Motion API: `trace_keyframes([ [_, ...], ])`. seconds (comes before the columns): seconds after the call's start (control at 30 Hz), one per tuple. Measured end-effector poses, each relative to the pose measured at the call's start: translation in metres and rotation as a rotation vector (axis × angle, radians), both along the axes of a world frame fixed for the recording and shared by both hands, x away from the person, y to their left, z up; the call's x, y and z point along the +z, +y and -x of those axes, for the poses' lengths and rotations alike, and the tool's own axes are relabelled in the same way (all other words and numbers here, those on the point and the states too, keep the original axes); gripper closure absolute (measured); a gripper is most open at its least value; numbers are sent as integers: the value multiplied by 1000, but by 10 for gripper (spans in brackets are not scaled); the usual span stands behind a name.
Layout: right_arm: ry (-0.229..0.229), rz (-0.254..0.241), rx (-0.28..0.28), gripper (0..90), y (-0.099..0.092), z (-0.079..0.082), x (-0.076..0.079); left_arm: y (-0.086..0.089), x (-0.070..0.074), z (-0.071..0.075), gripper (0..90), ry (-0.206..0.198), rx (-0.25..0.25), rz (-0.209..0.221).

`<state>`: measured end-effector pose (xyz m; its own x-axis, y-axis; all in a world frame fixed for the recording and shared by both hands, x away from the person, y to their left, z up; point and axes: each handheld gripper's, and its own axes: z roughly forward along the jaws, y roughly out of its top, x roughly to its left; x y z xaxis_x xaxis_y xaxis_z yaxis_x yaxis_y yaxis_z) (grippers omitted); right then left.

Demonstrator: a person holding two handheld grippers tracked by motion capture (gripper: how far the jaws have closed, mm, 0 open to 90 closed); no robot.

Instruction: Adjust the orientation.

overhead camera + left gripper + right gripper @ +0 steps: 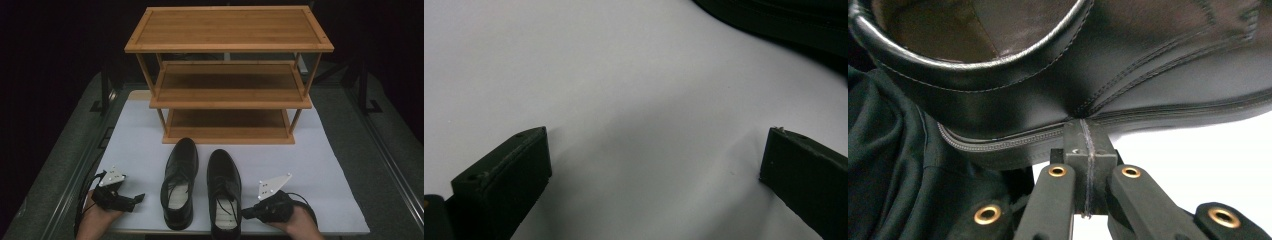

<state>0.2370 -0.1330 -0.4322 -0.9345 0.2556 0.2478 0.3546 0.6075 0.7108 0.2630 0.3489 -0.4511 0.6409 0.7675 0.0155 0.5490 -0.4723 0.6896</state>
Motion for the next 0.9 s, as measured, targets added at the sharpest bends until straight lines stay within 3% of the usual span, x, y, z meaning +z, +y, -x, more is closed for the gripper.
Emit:
trace_keyframes([
  [0.27, -56, -84, -127, 674, -16, -4, 24, 0, 0, 0, 0, 0, -1, -2],
  [0.4, -67, -135, -154, 620, -13, -7, 38, 0, 0, 0, 0, 1, 0, -1],
  [0.67, -87, -180, -131, 572, 7, -15, 54, 0, 0, 0, 0, -1, 0, -1],
  [0.9, -83, -165, -130, 564, 23, -19, 51, 0, 0, 0, 0, 0, 0, 0],
])
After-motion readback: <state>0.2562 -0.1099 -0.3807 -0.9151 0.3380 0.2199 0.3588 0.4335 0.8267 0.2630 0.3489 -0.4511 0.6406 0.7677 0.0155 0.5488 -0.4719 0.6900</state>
